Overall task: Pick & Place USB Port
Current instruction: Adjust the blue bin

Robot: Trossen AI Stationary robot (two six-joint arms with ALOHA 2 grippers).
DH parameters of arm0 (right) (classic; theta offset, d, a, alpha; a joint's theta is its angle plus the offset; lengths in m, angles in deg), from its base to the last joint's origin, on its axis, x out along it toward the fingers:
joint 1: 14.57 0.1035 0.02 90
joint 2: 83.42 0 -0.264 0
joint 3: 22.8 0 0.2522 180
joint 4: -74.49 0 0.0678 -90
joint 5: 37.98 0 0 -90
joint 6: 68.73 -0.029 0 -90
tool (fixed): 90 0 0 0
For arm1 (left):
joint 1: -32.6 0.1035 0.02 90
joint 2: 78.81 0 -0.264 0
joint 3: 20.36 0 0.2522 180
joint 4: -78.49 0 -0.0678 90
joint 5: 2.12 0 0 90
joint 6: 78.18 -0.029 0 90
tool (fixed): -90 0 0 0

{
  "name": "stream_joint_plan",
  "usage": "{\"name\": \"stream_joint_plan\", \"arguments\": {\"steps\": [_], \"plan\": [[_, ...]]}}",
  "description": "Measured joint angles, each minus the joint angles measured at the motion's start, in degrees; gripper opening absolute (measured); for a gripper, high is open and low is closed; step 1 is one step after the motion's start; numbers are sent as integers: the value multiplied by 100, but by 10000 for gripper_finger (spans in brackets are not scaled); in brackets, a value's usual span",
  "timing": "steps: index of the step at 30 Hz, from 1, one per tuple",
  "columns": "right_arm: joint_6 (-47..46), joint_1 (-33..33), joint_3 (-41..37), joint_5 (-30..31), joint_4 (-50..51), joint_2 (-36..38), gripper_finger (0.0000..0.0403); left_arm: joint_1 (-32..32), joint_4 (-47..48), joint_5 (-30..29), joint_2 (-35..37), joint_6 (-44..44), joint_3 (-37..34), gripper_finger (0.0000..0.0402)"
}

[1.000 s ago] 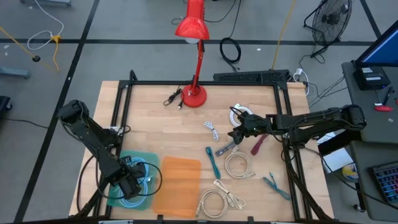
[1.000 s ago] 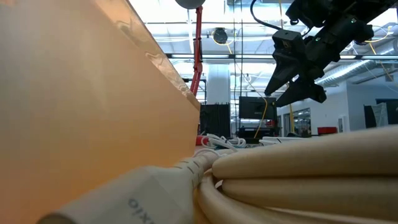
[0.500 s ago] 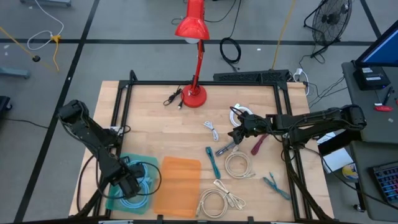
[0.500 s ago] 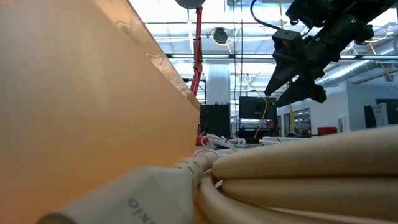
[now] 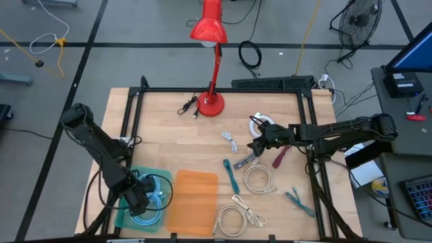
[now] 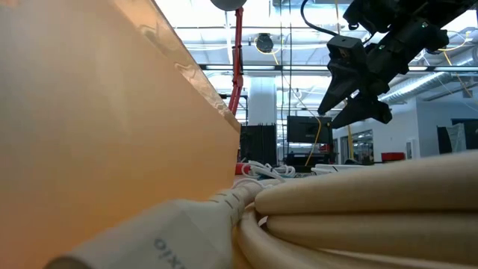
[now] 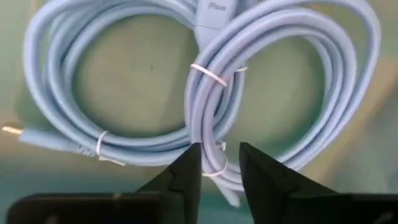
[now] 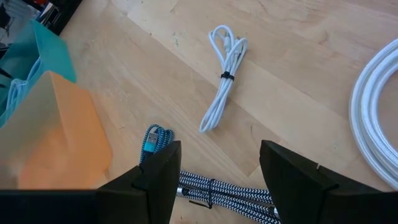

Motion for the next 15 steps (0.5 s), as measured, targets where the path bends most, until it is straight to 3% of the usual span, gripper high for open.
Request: {"name": "stream_joint_plan", "arguments": {"steps": [8, 15], "plan": [[13, 0, 0, 10, 0, 0, 208, 186, 242, -1164, 675, 540, 0, 11], [2, 0, 0, 13, 0, 0, 208, 572, 1090, -1541, 910, 645, 2, 5]]}}
